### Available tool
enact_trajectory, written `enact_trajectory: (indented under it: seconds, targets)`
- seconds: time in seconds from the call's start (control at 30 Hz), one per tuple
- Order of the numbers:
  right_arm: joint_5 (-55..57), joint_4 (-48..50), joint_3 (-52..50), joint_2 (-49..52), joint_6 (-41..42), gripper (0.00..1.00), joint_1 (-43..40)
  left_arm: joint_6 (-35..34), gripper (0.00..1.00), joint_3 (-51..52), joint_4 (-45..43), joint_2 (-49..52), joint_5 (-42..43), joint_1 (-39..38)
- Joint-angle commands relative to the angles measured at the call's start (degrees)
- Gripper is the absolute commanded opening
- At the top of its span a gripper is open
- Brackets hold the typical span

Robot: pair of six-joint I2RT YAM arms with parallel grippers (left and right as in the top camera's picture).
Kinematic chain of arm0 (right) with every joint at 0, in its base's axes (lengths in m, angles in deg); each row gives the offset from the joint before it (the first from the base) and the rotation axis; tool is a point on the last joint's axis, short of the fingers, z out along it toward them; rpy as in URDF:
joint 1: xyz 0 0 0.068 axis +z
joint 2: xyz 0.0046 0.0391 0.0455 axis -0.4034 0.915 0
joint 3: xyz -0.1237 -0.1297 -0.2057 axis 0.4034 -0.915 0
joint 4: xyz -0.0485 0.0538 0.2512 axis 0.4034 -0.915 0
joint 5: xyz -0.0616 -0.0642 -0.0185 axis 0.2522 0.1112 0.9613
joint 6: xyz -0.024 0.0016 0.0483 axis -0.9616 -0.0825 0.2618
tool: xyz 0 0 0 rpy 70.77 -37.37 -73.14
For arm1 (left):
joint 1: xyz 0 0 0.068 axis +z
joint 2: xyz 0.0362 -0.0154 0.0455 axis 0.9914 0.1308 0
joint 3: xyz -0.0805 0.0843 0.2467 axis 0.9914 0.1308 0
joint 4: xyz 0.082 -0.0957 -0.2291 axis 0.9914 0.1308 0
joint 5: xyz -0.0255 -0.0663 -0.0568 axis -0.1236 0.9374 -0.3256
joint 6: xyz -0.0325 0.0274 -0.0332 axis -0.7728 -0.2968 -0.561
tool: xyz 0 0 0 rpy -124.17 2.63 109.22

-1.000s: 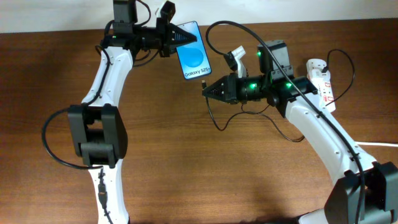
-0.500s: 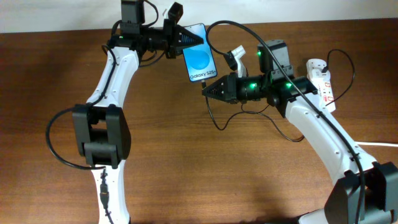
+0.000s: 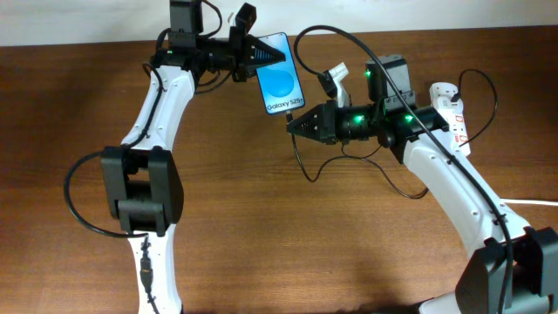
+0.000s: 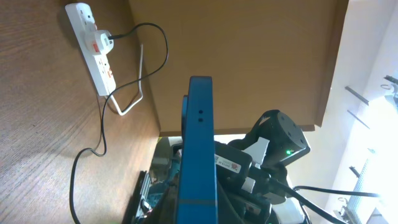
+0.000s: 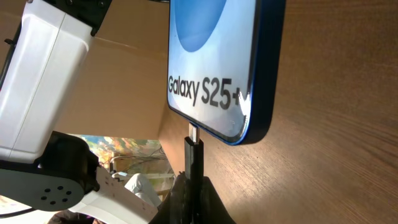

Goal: Plug charger to phone and switch on socket
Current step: 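Push the USB-C plug up into the phone's bottom port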

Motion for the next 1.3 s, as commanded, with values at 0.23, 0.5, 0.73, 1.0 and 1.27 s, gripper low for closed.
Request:
enact_trajectory:
  seconds: [0.23, 0.5, 0.73, 1.0, 1.27]
  targets:
    - [-0.79, -1.18, -0.04, 0.07, -0.39, 0.04, -0.52, 0.68, 0.00, -0.59, -0.11, -3.17, 2.29, -0.13]
    - [-0.76, -0.46, -0.04, 0.07, -0.37, 0.04, -0.52, 0.68, 0.00, -0.59, -0.11, -3.17, 2.29, -0.46]
    - [-0.76, -0.48, -0.04, 0.07, -0.37, 0.04, -0.46, 0.68, 0.00, -0.59, -0.11, -3.17, 2.29, -0.46]
    - [-0.09, -0.44, -0.04, 0.07, -0.37, 0.04, 0.57, 0.68, 0.00, -0.59, -0.13, -3.17, 2.29, -1.05]
    - [0.52, -0.52, -0.04, 0.07, -0.39, 0.04, 0.59, 0.68, 0.00, -0.59, -0.11, -3.17, 2.29, -1.14]
